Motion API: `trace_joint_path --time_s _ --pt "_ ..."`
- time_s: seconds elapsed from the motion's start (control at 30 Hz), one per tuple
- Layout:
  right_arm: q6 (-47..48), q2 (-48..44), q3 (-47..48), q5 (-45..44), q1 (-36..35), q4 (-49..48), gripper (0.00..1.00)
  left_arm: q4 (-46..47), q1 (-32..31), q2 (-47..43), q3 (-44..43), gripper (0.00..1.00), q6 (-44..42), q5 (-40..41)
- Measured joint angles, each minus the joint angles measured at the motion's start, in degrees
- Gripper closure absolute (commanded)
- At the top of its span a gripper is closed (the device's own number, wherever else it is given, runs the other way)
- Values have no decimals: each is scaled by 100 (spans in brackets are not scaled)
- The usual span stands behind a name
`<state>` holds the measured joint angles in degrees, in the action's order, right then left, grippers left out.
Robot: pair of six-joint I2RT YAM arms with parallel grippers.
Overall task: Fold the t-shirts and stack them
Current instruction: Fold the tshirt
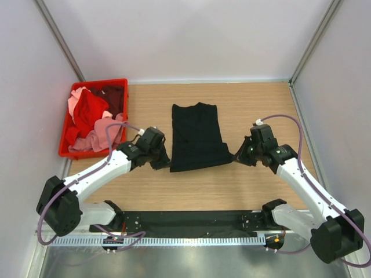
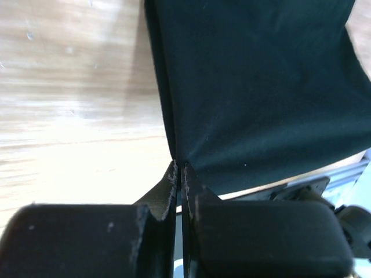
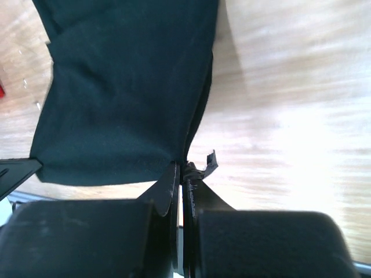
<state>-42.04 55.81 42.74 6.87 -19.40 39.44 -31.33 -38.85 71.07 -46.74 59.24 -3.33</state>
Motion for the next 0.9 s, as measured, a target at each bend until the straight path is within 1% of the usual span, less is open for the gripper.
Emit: trace_joint_path --time_s 0.13,0.37,0.7,0.9 --pt "175 363 481 -205 0 37 99 -332 118 404 -726 100 -138 186" --pt "461 1189 1526 -514 0 -39 99 -647 675 1178 -1803 100 -396 184" --pt "734 2621 2868 -634 50 -439 99 -949 1668 2542 -3517 100 -597 -369" --pt "791 3429 3449 -516 205 -710 99 -957 1976 3261 -4406 100 -595 -710"
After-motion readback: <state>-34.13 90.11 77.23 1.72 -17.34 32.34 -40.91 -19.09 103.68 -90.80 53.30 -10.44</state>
